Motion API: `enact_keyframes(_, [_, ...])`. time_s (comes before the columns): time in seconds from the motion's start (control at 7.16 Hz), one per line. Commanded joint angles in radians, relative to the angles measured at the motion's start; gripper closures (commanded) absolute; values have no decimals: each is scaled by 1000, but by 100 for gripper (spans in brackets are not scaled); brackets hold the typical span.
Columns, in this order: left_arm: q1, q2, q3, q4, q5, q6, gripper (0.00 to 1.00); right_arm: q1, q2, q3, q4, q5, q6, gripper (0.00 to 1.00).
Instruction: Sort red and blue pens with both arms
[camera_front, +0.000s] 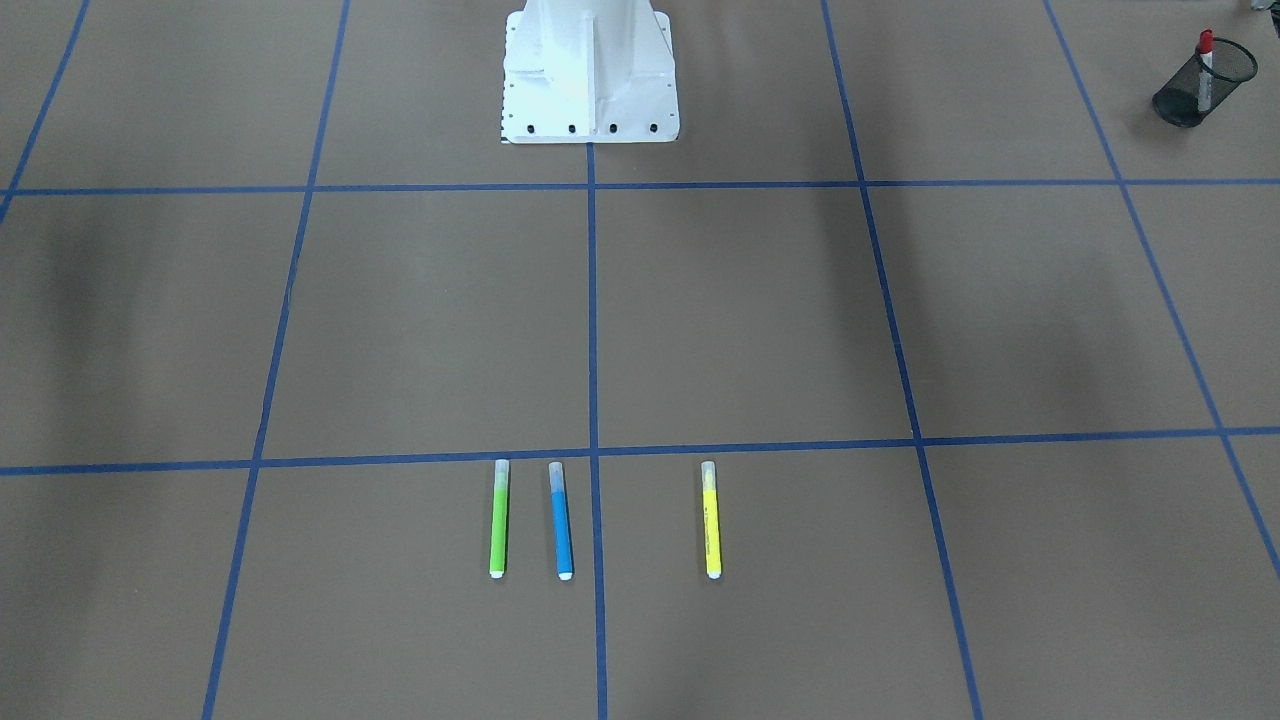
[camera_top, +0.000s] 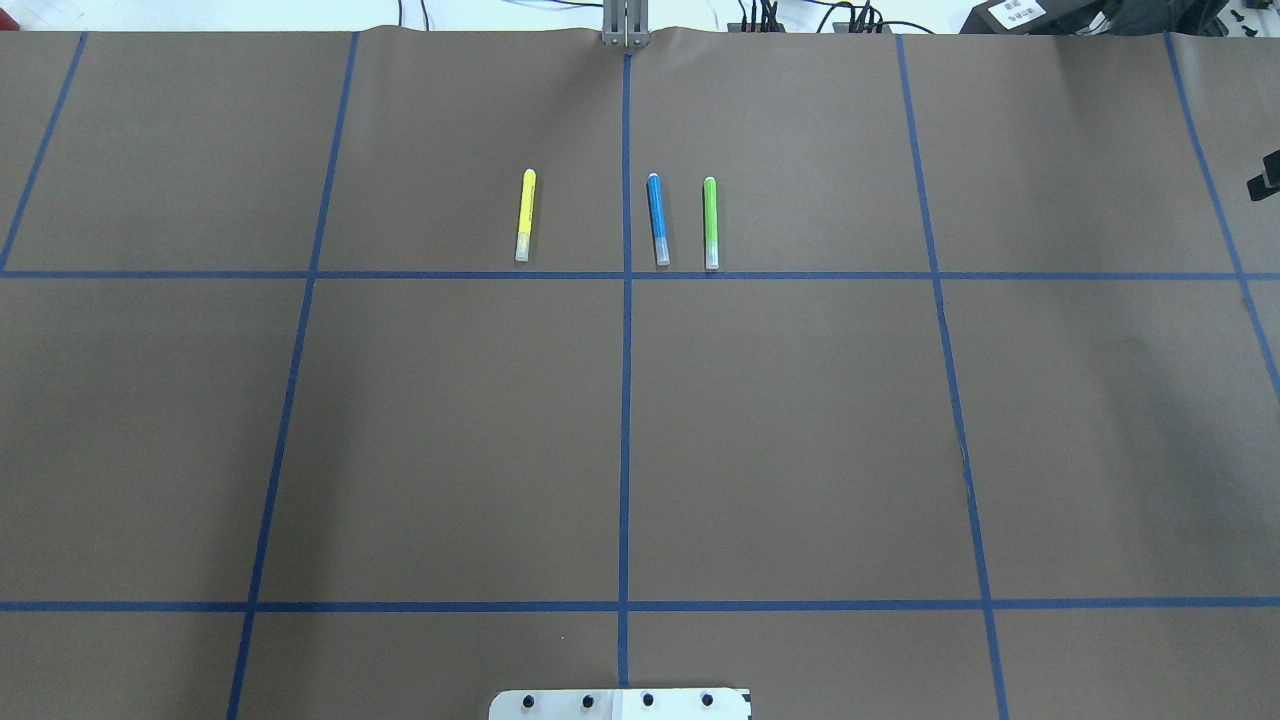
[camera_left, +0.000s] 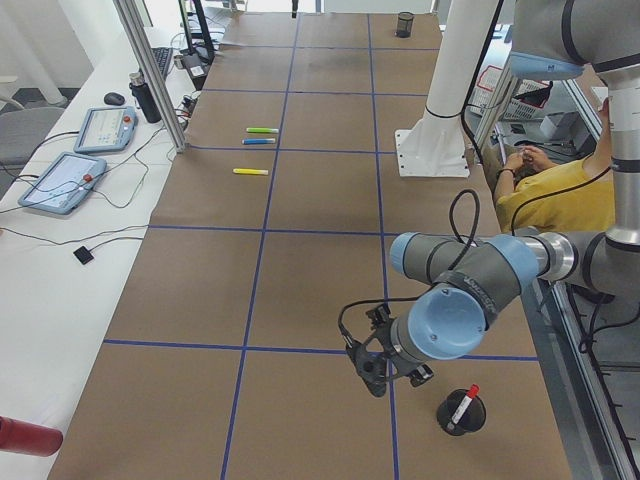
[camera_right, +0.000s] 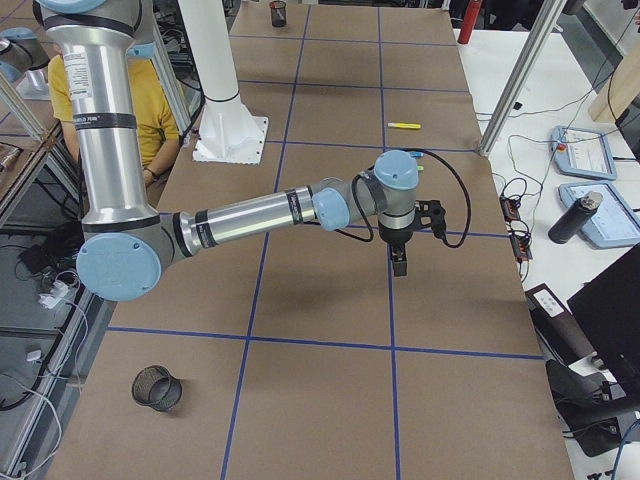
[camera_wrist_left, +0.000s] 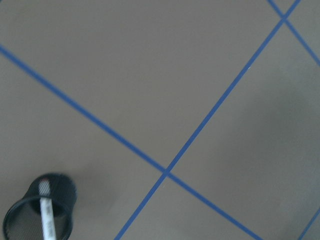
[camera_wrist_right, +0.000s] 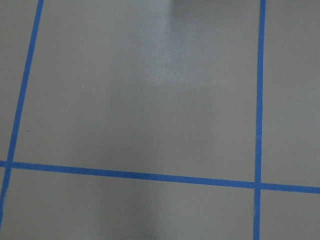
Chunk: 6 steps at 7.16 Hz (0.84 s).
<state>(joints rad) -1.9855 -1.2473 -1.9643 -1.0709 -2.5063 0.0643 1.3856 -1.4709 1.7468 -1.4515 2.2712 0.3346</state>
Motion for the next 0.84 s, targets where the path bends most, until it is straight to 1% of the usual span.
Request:
enact_keyframes(0.0, [191,-49,-1,-264,18,-74,0,-31,13,16,5,8,116,0])
enact_keyframes(0.14, [251,-82,-5,-302,100,-69,0,-69,58,16,3,16,183,0])
enact_keyframes(0.28, [293,-92,-4,-354,122,-46,0,-153,116,13,3,10,325,0])
enact_keyframes(0.42, [309,-93,-5,-375,123,-22,0,-237,186,11,3,2,471,0])
enact_keyframes(0.7, [310,-97,-7,-398,118,-15,0,-409,320,2,0,-92,716,0])
